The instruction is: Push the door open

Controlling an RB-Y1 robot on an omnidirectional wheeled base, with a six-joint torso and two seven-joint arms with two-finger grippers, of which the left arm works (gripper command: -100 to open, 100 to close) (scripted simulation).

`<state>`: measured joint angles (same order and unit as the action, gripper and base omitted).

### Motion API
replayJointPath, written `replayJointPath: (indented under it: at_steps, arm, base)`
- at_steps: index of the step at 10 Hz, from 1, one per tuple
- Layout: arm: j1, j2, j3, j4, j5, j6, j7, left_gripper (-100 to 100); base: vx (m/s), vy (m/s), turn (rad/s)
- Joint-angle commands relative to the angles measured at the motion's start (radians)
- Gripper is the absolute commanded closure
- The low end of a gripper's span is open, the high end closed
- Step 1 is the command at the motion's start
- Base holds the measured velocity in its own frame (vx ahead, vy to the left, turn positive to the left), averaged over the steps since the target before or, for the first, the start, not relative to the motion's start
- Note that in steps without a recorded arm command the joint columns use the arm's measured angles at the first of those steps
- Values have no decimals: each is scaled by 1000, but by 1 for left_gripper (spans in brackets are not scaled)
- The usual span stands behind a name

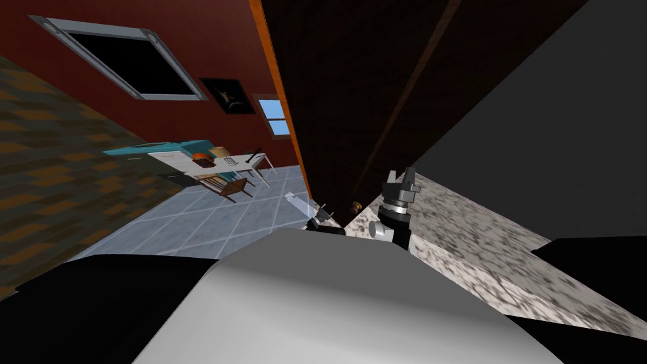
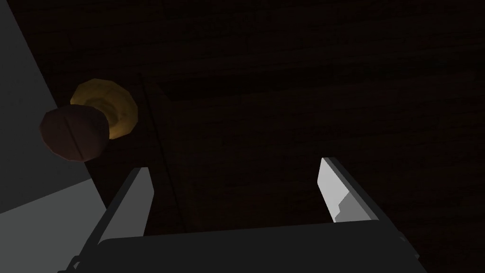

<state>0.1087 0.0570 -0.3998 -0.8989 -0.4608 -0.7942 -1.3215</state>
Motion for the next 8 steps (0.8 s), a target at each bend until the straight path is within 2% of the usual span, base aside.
replayJointPath:
  at_steps: [1, 5, 8]
  arm:
    - [13, 4, 5, -11, -35, -8, 24, -100]
    - [48, -3, 17, -46, -120, -23, 82, -100]
    - [71, -24, 25, -69, -177, -33, 120, -100]
  base:
    - [11, 29, 133]
    - [-7, 3, 133]
    - [-37, -45, 135]
